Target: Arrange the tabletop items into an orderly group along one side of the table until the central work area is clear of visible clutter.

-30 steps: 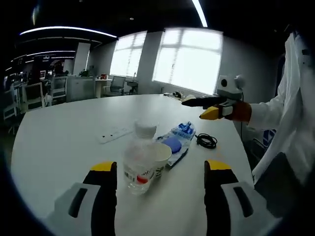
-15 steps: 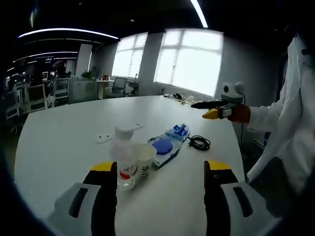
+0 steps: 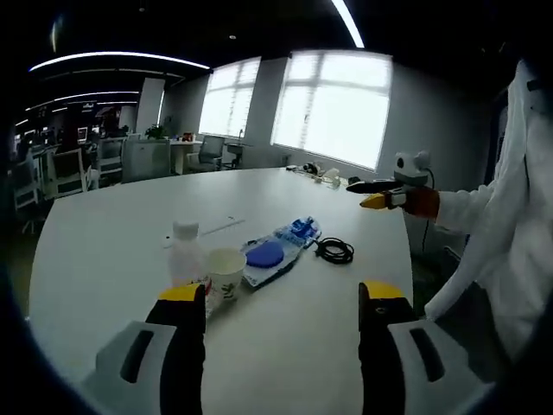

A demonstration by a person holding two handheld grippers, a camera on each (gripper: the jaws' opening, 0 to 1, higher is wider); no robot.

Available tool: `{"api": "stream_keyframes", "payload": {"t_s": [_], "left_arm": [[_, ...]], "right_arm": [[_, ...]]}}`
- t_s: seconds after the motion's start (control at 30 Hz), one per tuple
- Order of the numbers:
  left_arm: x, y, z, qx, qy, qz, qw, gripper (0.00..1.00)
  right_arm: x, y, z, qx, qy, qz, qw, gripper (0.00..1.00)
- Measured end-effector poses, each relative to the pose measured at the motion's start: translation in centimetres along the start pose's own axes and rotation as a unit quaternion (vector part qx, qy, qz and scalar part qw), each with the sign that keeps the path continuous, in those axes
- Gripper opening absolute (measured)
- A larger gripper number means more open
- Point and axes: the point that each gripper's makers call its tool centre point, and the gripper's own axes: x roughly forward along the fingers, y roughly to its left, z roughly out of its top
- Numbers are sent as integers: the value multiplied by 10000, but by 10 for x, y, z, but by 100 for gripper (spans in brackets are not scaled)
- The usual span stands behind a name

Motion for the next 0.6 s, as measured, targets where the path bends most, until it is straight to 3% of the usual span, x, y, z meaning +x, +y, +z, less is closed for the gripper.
{"api": "stream_keyframes", "payload": {"t_s": [0.27, 0.6], "left_arm": [[-8, -19, -3, -38, -33, 58, 10000, 74], [-2, -50, -29, -139, 51, 135, 9998, 79]], "right_arm": [[-35, -5, -14, 67, 55, -166, 9998, 63], [-77, -6, -60, 376, 408, -423, 9976, 64]]}}
